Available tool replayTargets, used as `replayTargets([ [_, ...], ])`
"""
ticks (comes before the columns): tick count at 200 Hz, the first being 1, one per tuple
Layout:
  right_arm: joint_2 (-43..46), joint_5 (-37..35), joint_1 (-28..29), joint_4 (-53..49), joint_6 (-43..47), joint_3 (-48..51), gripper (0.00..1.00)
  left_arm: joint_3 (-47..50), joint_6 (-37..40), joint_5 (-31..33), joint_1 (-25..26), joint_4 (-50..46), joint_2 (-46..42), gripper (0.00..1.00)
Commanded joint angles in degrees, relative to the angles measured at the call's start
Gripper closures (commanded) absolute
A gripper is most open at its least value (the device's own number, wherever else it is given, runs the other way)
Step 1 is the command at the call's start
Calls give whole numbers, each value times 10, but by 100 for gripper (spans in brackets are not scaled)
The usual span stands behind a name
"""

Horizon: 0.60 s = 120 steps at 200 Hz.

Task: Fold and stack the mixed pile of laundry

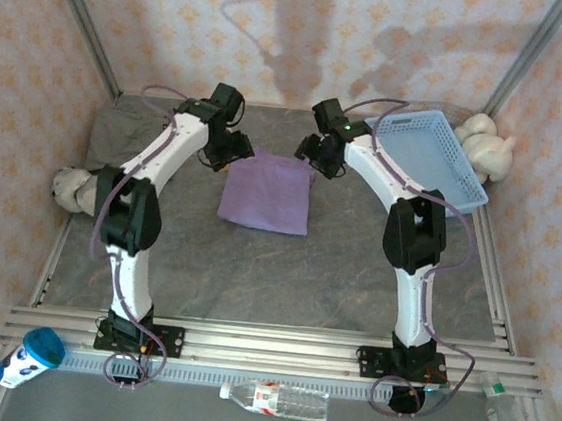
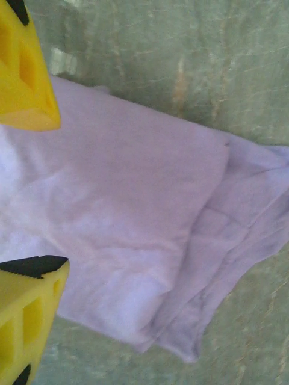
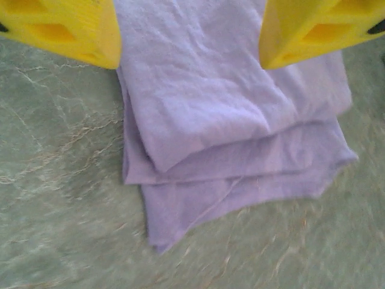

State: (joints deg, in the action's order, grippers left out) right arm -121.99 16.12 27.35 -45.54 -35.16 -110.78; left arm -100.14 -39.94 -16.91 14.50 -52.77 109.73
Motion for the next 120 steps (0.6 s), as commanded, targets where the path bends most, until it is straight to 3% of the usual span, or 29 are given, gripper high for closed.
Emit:
replayTargets([
  [1,-10,15,14,13,41,0,57,90,-19,-22,15,63,-59,53],
  [20,-47,19,27,10,52,-27,61,166,-31,-21,26,88,-85,67],
  [73,-152,-22,32,-42,60,-105,57,239,-15,-18,43,98,-67,64],
  [93,-126,-16,36,-24,37,-34,57,254,-1,-15,44,96,-52,63],
  [120,-41,-8,50,34,-12,135,58,277,12,-9,44,102,-34,64],
])
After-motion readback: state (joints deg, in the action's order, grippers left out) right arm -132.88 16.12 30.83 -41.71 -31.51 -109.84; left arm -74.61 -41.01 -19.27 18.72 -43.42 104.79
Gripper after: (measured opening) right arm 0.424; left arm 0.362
